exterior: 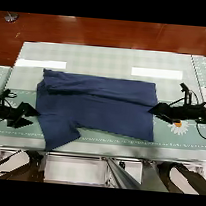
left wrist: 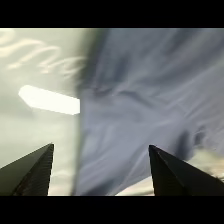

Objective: Fold the shirts.

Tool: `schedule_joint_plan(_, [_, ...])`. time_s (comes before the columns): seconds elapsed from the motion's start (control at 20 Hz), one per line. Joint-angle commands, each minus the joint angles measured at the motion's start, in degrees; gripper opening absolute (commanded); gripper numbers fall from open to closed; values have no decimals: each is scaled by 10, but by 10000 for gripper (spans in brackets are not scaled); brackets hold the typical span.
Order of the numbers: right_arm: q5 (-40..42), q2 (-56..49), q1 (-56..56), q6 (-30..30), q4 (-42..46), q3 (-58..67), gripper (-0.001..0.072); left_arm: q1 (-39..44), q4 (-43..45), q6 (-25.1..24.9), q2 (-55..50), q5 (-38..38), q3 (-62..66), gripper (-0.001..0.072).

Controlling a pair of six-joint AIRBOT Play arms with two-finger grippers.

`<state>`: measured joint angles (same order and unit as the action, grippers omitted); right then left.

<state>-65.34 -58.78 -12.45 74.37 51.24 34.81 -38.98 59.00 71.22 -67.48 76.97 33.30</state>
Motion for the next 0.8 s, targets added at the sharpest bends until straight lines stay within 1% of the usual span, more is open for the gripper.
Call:
schedule_joint_plan(0.0, [41, 12, 38, 1, -34, -27, 622, 25, -73, -42, 3, -55, -54, 706])
schedule_joint_plan(0.05, [49, 12, 37, -2, -52, -26, 622, 47, -72, -54, 3, -61, -64, 706])
schedule_joint_plan(0.1, [48, 12, 24, -4, -52, -18, 622, 64, -71, -67, 3, -59, -68, 705])
schedule_joint_plan(0.15, [37, 12, 2, -3, -41, -4, 622, 81, -63, -67, 3, -55, -70, 705])
schedule_joint_plan(0.25, [-18, 12, -64, -3, 4, 37, 622, 99, -54, -67, 3, -49, -69, 701])
schedule_joint_plan(0.3, [-49, 12, -99, -1, 30, 53, 622, 102, -54, -68, 3, -45, -69, 669])
schedule_joint_plan(0.35, [-80, 12, -133, 5, 60, 60, 622, 104, -55, -68, 3, -42, -69, 349])
schedule_joint_plan(0.4, [-106, 12, -157, 14, 93, 56, 622, 106, -59, -79, 3, -38, -69, 29])
schedule_joint_plan(0.5, [-163, 12, -167, 61, 164, 23, 622, 109, -74, -91, 3, -35, -69, 17])
schedule_joint_plan(0.55, [-167, 12, -160, 66, 163, -5, 622, 109, -78, -91, 3, -35, -69, 17])
schedule_joint_plan(0.65, [-150, 12, -131, 55, 141, -60, 622, 109, -79, -91, 3, -35, -69, 17])
schedule_joint_plan(0.75, [-135, 12, -96, 55, 140, -91, 622, 109, -79, -90, 3, -35, -69, 17])
